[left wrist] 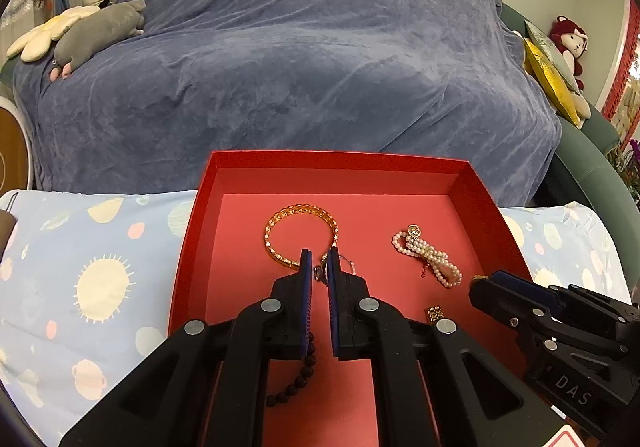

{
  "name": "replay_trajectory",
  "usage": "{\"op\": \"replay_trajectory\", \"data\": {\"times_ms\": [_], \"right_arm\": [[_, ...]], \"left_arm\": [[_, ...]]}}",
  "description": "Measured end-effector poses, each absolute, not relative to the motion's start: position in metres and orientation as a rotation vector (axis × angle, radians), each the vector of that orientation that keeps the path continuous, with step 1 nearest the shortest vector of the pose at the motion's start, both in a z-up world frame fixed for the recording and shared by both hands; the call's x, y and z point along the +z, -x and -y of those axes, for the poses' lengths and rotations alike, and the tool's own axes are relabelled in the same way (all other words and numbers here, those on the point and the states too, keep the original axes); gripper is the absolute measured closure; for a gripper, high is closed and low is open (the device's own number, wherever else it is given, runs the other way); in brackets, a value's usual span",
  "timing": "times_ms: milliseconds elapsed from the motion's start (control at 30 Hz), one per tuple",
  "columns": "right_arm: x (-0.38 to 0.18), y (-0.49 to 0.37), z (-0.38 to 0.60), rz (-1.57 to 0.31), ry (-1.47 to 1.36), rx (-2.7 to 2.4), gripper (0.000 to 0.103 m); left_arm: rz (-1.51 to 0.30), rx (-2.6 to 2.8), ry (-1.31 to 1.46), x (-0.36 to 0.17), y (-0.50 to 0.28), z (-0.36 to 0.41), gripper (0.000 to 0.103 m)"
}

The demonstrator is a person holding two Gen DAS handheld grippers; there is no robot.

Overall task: Organize jewelry
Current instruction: 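Drop both rings into the red box and open both tools, then grasp the gold chain with the left tool while the right tool grasps the thick gold chain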

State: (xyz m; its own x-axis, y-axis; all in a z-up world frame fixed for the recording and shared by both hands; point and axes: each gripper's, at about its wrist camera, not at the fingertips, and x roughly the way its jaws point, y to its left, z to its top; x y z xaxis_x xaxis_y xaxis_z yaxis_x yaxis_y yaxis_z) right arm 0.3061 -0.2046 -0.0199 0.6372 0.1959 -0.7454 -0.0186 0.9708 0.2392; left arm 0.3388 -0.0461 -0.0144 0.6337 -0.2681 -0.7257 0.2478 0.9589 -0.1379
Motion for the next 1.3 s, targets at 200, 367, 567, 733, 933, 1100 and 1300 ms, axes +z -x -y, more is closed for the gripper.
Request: {"op": "replay_trajectory", "data": {"times_ms": [200,367,567,733,933,1100,1300], "right_arm": [[0.001,-0.3,0.215,-0.838,-0.225,0.103,0.079],[0.03,-0.278,0.217,-0.819,-0.218,0.093,0.079],[0.056,-0.231,0.21,-0.801,-0.215,0.103,0.068],[0.06,-0.186,0.202,-0.802,-0.216,0.118,0.068],[0.04,-0.142,0.198,-0.843,-0.292,0.129,0.068],[0.014,-0.124,0.18,-0.915,-0.211,0.149,0.068],[-0.012,-0.12,0.17,-0.969,-0.148,0.159,0.068]], "left_arm": [[-0.824,-0.288,0.039,-0.003,-0.331,0.038,0.083],[-0.814,-0.284,0.061,0.019,-0.302,0.018,0.071],[-0.789,-0.274,0.045,0.046,-0.258,-0.002,0.057],[-0.794,-0.294,0.083,0.053,-0.224,-0.019,0.05],[-0.813,-0.286,0.094,0.047,-0.187,-0.041,0.049],[-0.835,-0.273,0.114,0.036,-0.16,-0.055,0.049],[-0.887,-0.295,0.03,0.014,-0.147,-0.048,0.049]]}}
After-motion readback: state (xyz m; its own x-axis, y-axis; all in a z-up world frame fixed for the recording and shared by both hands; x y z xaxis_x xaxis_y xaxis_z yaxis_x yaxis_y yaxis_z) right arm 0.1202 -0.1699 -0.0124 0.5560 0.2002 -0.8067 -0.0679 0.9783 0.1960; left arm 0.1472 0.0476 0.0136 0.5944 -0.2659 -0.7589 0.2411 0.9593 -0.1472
